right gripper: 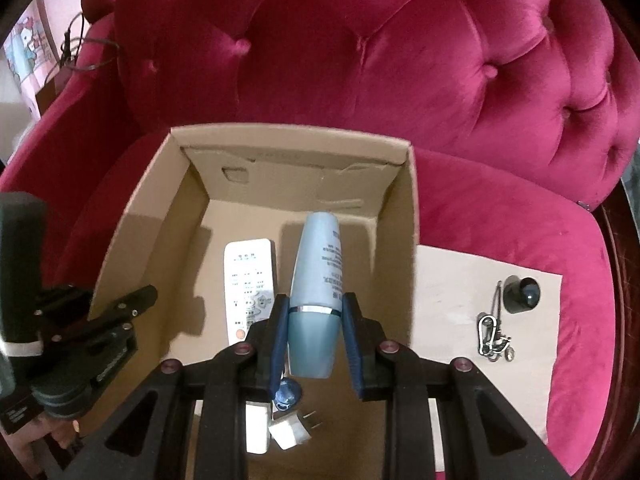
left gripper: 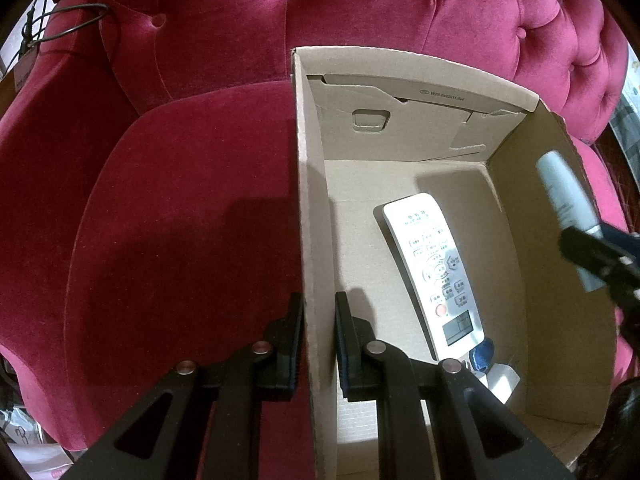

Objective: Organize rigid objects
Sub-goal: 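Lift the light-blue bottle with the right gripper and carry it into the box, then lower the bottle upright beside the remote and open the right gripper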

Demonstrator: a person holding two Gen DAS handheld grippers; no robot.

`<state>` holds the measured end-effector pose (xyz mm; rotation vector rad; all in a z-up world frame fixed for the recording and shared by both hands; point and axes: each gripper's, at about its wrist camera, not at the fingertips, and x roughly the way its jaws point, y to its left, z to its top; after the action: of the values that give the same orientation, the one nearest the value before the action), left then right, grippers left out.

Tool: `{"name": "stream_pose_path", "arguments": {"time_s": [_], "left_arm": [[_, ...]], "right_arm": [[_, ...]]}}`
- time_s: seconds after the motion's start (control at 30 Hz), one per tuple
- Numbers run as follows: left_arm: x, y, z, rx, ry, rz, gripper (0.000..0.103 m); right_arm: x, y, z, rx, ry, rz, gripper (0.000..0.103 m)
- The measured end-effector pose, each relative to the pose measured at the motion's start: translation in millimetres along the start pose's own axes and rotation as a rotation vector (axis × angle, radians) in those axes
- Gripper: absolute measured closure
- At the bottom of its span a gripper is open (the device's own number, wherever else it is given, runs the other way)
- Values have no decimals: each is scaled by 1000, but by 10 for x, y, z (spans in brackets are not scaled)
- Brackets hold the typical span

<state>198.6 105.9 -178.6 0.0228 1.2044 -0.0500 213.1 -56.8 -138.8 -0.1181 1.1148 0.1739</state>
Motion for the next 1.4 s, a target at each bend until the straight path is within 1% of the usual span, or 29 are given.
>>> {"name": "stream_pose_path", "arguments": {"time_s": [0.4,0.73,0.87,1.03,1.07,1.13,1.17,1.4], "left_arm": [[-7,3,2,-1,1,-3,87],[-10,3,0,-2,0,-5,87],[-18,-3,-8,-2,1,-5,87],[-12,1,-5,-2,1,-5,87],[-13,0,-5,-2,1,-5,87],[-13,1,-5,-1,0,-3,87],[-14,8,-6,-1,1,-4,87],[-17,9,-6,-1,1,-4,87]], "right_arm": [[476,149,-43,-22,110,-21,76],[748,197,-76,-10,203,-26,76],[807,202,-80,-11,221,-22,76],[841,181,-100,8,220,-11,75],[834,173,-100,11,214,-11,74],[822,162,-99,14,207,-10,67],[810,158,-96,15,205,-7,66],[693,159,-82,16,168,1,64]]}}
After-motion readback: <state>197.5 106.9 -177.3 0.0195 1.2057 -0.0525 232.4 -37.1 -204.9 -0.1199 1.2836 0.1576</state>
